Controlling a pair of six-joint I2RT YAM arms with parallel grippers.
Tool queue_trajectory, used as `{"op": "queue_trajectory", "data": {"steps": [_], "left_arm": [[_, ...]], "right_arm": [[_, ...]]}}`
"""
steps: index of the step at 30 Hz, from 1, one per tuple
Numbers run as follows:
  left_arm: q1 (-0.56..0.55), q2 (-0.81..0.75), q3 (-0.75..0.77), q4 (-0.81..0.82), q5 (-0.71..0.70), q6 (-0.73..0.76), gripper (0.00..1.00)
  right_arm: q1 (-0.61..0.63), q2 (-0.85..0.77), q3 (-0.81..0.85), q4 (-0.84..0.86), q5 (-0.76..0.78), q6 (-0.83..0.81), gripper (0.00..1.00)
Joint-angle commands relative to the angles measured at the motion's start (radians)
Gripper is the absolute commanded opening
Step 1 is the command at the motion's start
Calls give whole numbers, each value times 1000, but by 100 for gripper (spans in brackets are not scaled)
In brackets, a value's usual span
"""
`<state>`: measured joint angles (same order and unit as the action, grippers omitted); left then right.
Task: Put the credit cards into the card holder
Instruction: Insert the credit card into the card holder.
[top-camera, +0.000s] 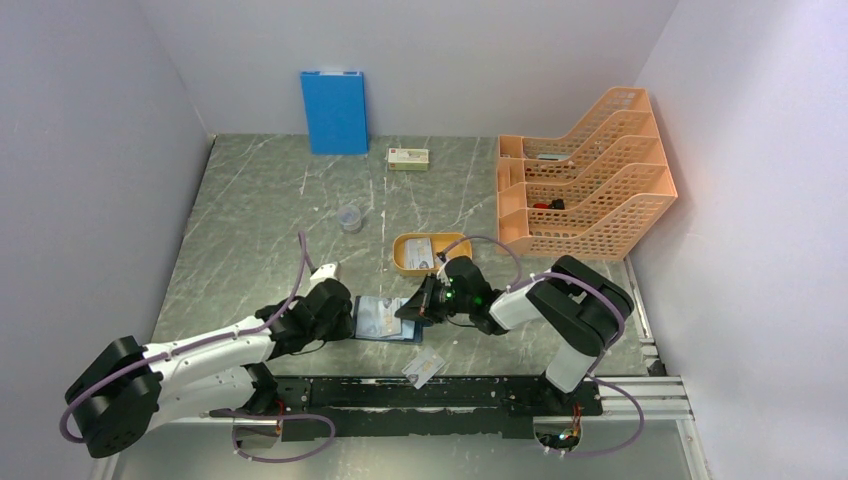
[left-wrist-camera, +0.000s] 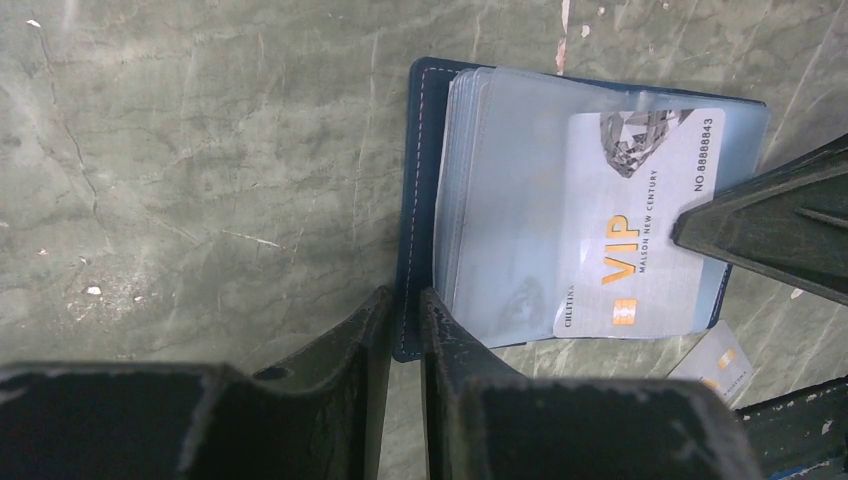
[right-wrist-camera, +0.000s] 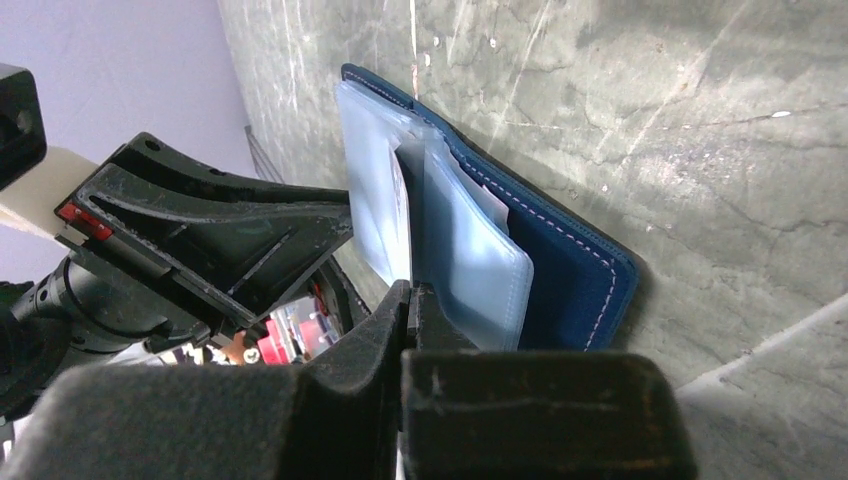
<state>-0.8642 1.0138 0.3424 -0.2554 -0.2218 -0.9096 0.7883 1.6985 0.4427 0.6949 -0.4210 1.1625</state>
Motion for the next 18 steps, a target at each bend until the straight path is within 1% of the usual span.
{"op": "queue_trajectory", "data": {"steps": [1, 8, 18], "left_arm": [[2, 7, -40, -3, 72, -17, 22], [1, -21, -36, -40, 53, -13, 22], [1, -23, -27, -53, 43, -9, 22]], "right_arm": [[15, 2, -19, -1, 84, 26, 0], [16, -40, -24, -97, 142, -15, 0], [15, -36, -32, -111, 146, -31, 0]]}}
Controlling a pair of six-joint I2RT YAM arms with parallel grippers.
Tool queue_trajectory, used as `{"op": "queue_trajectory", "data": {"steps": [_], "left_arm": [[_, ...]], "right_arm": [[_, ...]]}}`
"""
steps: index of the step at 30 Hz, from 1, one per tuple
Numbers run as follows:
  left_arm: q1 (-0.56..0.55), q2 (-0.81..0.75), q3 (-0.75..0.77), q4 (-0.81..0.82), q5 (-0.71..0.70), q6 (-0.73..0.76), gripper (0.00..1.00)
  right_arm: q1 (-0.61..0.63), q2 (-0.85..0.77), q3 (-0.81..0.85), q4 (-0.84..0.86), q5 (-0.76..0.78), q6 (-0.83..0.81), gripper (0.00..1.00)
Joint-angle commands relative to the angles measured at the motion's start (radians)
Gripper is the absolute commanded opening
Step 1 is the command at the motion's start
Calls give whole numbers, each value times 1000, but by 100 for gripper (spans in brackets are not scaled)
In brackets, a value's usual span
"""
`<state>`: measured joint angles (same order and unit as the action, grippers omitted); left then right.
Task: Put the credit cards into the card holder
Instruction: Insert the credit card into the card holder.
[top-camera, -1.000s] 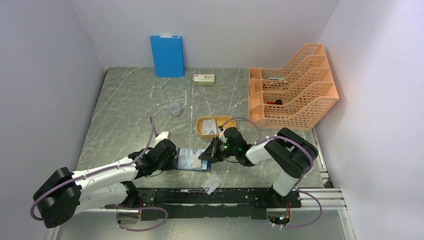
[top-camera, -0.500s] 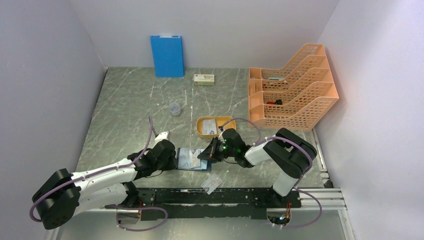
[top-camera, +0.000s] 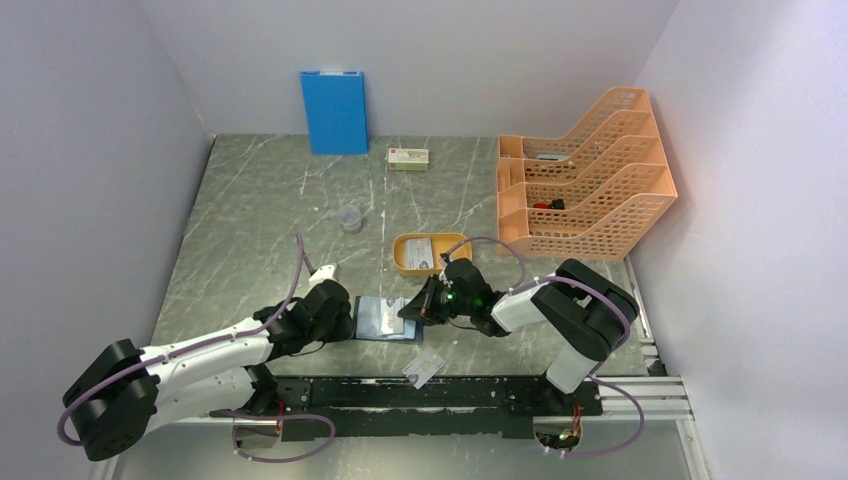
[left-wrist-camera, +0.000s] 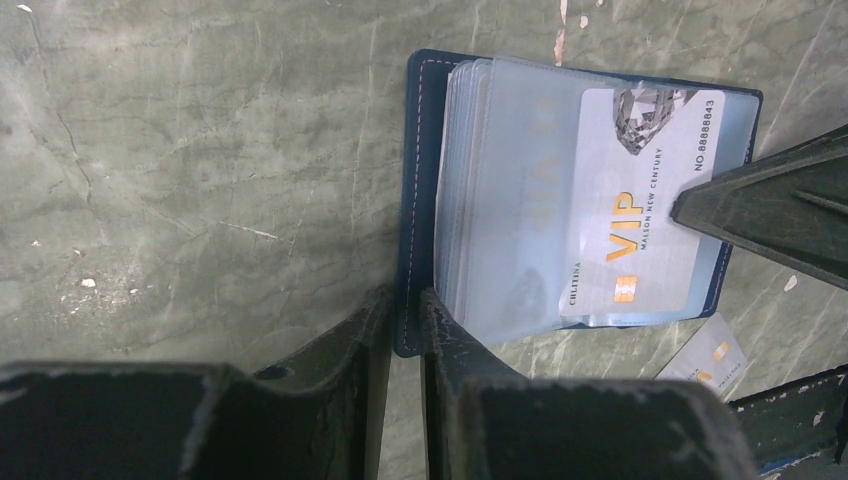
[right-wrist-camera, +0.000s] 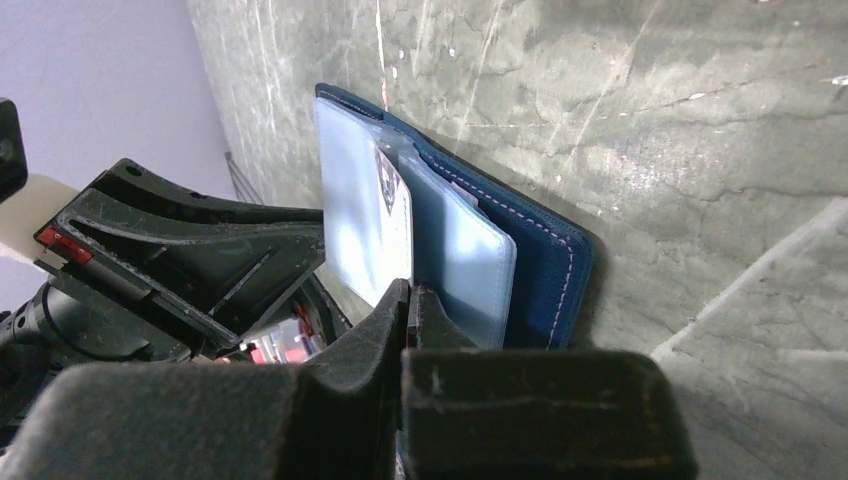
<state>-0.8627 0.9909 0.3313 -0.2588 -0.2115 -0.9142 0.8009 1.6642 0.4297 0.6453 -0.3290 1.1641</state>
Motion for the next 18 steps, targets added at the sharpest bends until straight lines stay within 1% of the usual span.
{"op": "queue_trajectory", "data": {"steps": [1, 13, 18], "left_arm": [[-1, 0, -16, -49, 32, -5, 22], [0, -1, -14, -55, 29, -3, 22], [-1, -3, -13, -55, 30, -2, 22]], "right_arm": [[3, -3, -20, -62, 53, -33, 0], [3, -27, -22, -82, 69, -40, 0], [3, -13, -14, -55, 41, -42, 0]]}}
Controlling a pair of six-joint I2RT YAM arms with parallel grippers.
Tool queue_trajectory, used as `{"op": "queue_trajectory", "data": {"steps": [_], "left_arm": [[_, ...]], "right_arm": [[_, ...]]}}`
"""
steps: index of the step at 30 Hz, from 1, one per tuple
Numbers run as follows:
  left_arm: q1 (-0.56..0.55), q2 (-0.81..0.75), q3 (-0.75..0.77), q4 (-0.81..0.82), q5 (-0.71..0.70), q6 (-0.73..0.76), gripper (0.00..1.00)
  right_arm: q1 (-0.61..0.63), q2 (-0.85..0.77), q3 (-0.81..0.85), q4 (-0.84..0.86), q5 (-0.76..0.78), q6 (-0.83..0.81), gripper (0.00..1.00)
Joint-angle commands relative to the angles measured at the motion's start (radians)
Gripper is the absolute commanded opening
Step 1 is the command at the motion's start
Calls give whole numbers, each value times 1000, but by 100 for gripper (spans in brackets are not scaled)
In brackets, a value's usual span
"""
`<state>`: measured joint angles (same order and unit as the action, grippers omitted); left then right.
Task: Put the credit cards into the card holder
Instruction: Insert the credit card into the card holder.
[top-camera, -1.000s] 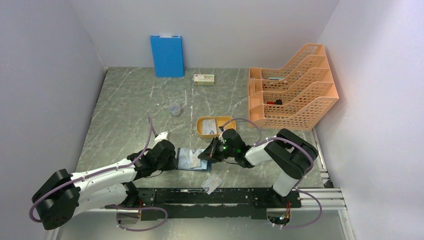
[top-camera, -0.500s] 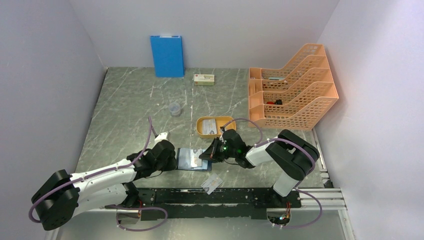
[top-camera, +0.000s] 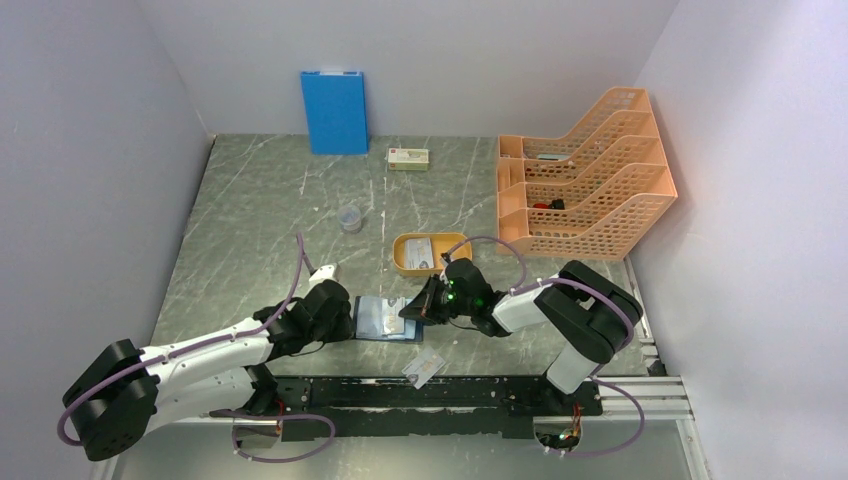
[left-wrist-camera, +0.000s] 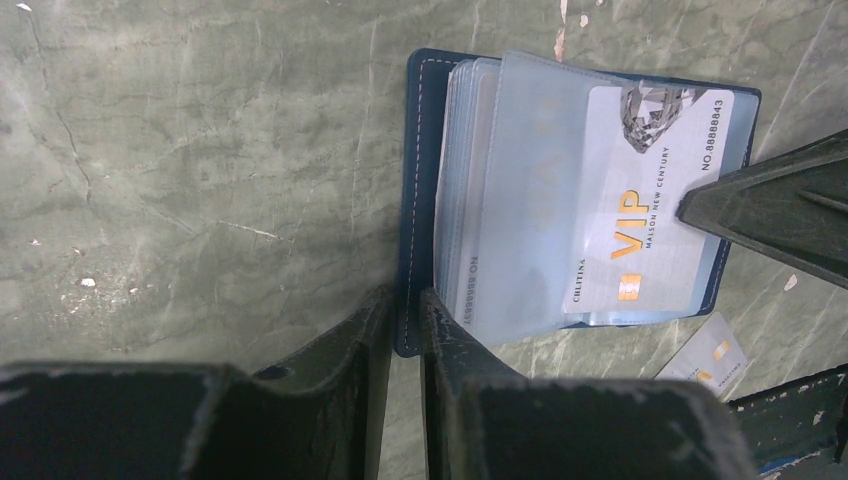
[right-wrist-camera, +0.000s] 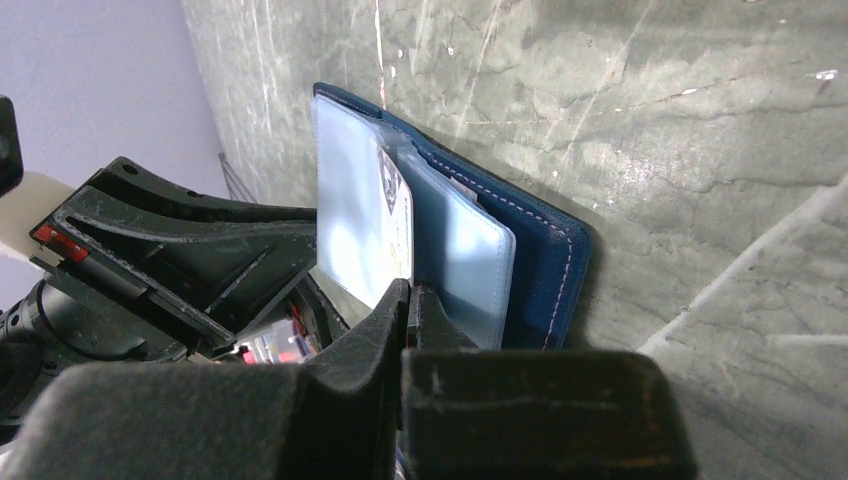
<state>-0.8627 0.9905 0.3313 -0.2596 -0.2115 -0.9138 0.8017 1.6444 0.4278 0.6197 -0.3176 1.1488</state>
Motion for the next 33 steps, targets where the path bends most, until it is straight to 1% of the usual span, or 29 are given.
{"op": "queue_trajectory", "data": {"steps": [1, 9, 17, 25, 28, 33], "left_arm": [[-1, -1, -12, -53, 29, -3, 22], [0, 4, -11, -48, 32, -1, 22], [-1, 6, -11, -43, 33, 0, 22], [-1, -4, -13, -53, 32, -1, 22], [0, -6, -18, -49, 33, -3, 22], [-1, -3, -19, -43, 38, -5, 21]], "right_arm": [[2, 8, -11, -24, 26, -25, 0], [6, 17, 6, -22, 22, -23, 0], [38, 44, 34, -2, 15, -15, 0], [42, 49, 15, 27, 26, 5, 0], [45, 74, 18, 47, -2, 12, 0], [71, 104, 29, 70, -2, 30, 0]]}}
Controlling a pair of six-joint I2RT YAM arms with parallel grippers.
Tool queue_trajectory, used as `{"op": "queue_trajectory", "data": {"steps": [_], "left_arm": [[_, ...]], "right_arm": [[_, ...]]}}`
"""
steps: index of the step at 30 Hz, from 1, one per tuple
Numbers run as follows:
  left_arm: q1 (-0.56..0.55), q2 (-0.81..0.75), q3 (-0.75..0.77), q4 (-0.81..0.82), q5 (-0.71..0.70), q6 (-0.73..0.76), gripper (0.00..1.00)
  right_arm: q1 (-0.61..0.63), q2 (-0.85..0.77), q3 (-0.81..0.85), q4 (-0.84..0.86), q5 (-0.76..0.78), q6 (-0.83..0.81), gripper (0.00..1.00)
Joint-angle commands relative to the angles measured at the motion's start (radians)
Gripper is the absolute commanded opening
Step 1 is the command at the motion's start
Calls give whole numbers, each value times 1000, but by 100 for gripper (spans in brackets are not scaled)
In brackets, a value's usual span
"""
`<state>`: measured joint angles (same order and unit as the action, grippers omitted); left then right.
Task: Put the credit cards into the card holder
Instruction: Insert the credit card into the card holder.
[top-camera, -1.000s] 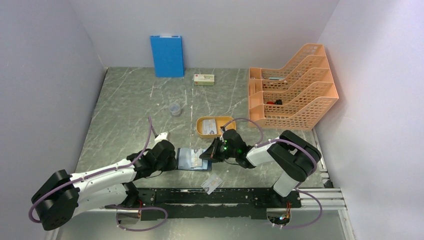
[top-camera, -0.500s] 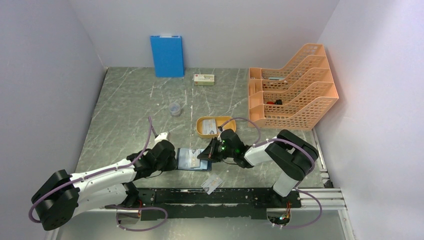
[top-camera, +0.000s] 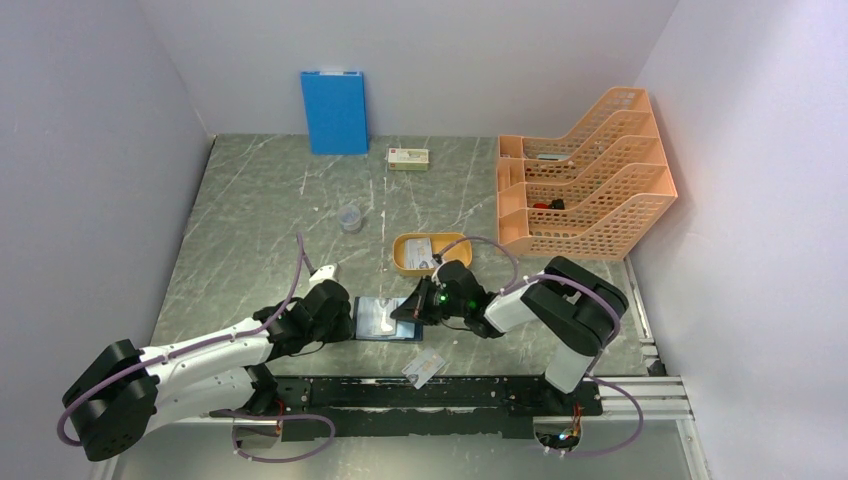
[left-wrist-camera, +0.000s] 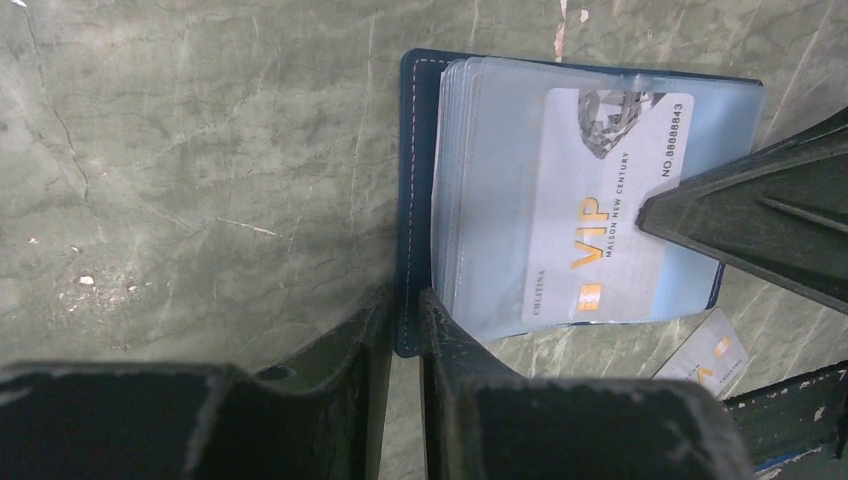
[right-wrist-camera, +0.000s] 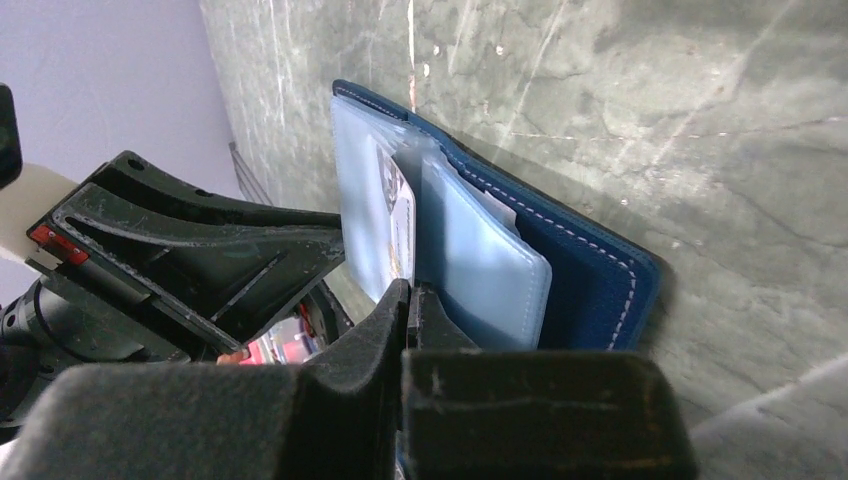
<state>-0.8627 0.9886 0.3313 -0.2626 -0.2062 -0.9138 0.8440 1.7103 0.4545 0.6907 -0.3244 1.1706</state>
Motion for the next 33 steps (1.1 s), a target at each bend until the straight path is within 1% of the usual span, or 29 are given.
{"op": "queue_trajectory", "data": {"steps": [1, 12, 13, 17, 19, 21, 25, 33], "left_arm": [[-1, -3, -20, -39, 34, -5, 21], [0, -12, -29, -34, 39, -7, 21], [0, -14, -29, -36, 36, -7, 21], [-1, -23, -29, -41, 36, -5, 22], [-1, -24, -29, -41, 36, -5, 22], [-1, -23, -28, -39, 37, -5, 22], [0, -23, -25, -34, 36, -2, 22], [0, -23, -26, -15, 49, -1, 22]], "right_arm": [[33, 40, 6, -2, 6, 10, 0], [61, 44, 56, -54, 18, -18, 0], [63, 36, 56, -63, 20, -25, 2], [64, 13, 65, -100, 21, -35, 28], [64, 10, 70, -110, 21, -35, 35], [64, 12, 76, -113, 17, -36, 40], [69, 21, 97, -129, 10, -41, 41], [98, 52, 163, -175, 7, -54, 40]]}}
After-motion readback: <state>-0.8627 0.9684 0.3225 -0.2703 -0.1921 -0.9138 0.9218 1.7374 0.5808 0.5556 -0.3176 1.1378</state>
